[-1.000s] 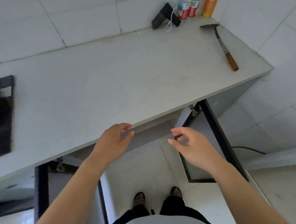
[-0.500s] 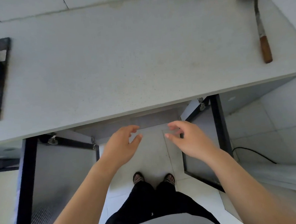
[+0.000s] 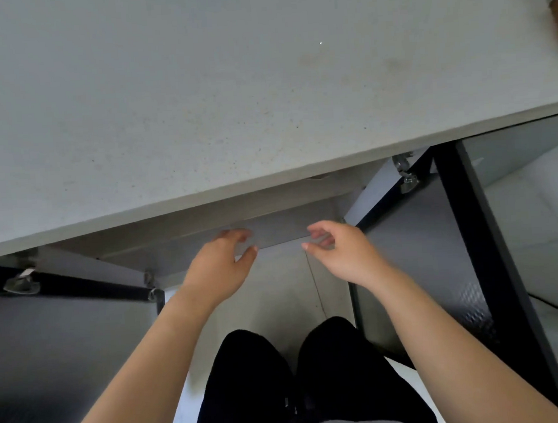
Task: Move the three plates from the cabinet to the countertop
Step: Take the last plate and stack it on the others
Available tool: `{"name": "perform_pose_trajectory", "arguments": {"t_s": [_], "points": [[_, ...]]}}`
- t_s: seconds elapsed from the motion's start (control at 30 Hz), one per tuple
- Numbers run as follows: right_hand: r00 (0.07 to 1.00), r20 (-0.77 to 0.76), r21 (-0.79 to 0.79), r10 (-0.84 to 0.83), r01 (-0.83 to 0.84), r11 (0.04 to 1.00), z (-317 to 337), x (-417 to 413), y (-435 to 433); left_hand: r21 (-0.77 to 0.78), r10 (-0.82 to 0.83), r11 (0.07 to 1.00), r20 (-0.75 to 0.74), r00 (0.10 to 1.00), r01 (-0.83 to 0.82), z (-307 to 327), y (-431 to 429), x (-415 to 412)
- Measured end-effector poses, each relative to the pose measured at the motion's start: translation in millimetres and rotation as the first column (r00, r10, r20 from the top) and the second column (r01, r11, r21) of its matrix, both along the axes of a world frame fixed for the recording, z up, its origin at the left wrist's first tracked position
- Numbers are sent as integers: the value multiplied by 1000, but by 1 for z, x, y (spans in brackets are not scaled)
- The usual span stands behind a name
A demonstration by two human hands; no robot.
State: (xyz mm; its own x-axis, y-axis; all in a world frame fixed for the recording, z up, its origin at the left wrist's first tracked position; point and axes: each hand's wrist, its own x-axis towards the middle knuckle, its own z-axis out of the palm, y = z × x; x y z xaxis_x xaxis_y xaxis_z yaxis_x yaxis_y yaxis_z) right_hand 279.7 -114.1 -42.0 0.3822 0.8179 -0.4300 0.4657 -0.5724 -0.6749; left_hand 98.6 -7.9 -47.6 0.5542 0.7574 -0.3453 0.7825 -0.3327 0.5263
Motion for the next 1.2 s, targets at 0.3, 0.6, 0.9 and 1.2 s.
{"name": "perform_pose_trajectory", "arguments": {"t_s": [0.3,0.6,0.9,1.2], "points": [[994,99,99,-41,32,995,-128,27,33,310,-18,951,66,998,-3,-141,56,36],[977,203,232,-62,13,973,-245,62,63,431,-141,894,4,990,125,-276,113,80],[974,221,269,-53,-9,963,-249,76,66,441,-129,884,-92,987,157,-279,119,90],[901,418,359,-113,-50,932,-251,120,102,418,-165,882,-162,973,219,-292,136,99]]}}
